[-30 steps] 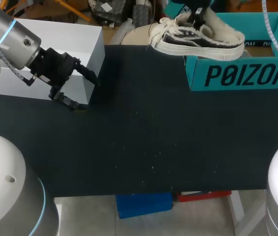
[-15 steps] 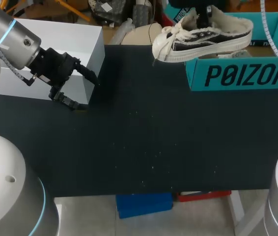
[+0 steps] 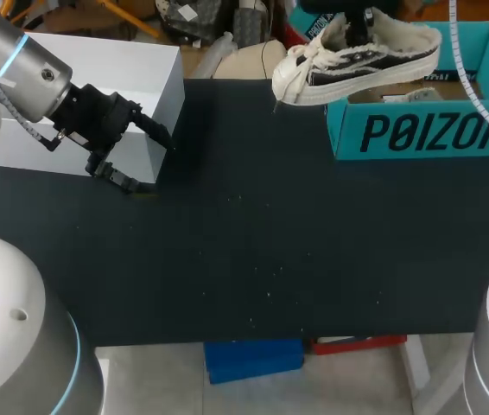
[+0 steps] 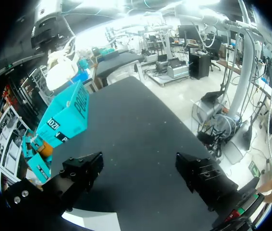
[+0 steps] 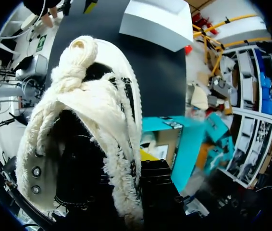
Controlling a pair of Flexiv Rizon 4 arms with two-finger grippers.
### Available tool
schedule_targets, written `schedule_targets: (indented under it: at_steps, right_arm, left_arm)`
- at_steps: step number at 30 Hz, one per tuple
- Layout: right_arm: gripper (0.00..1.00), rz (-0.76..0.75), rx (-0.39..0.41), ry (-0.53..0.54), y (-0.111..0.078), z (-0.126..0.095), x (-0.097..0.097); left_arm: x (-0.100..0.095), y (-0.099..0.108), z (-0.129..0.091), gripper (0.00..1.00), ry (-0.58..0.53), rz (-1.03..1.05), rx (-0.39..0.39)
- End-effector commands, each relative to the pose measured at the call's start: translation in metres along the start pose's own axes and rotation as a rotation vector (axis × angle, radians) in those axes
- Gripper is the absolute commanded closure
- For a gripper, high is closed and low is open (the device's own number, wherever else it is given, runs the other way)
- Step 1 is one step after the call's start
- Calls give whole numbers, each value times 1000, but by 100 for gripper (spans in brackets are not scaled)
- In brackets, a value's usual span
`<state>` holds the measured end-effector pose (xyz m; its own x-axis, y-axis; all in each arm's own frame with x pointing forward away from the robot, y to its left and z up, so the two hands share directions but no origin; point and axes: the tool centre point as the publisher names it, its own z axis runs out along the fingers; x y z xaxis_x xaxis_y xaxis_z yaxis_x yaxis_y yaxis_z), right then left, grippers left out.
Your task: Take the shoe out of the shoebox, open the shoe tongue, remove and reinsert the insole, then place the shoe into the shoebox
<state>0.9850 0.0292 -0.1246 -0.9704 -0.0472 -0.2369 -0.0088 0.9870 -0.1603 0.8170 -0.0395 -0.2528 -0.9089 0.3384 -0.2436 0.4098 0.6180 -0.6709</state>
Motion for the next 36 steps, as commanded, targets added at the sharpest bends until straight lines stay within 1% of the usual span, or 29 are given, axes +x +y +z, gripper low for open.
schedule_targets:
  at_steps: [1,6,8,10,11,14,16,21,25,27,28,32,36]
  right_arm:
    - [100,-15,-4,38,-22,12,-45]
    - [100,-24,14,24,-63,33,-90]
    - [100,-24,15,19,-78,46,-109]
    - [100,-24,16,17,-90,57,-122]
    - [100,-20,19,10,-100,65,-130]
    - [100,-5,27,8,-123,83,-146]
    - [100,-3,31,8,-135,94,-154]
    - [100,20,38,13,-168,132,-175]
    - [100,32,44,18,-189,161,-189]
    - [100,33,46,18,-194,172,-195]
    - [100,33,45,17,-199,182,-200]
    - [100,36,44,-5,-209,205,-211]
    - [100,36,36,-13,-212,229,-217]
  left_arm:
    - [0,0,1,0,-3,0,-3]
    - [0,0,1,0,-3,0,-3]
    - [0,0,1,0,-3,0,-3]
    - [0,0,1,0,-3,0,-3]
    - [0,0,1,0,-3,0,-3]
    - [0,0,1,0,-3,0,-3]
    - [0,0,1,0,-3,0,-3]
    - [0,0,1,0,-3,0,-3]
    - [0,0,1,0,-3,0,-3]
    - [0,0,1,0,-3,0,-3]
    - [0,0,1,0,-3,0,-3]
    - [0,0,1,0,-3,0,-3]
    - [0,0,1,0,-3,0,-3]
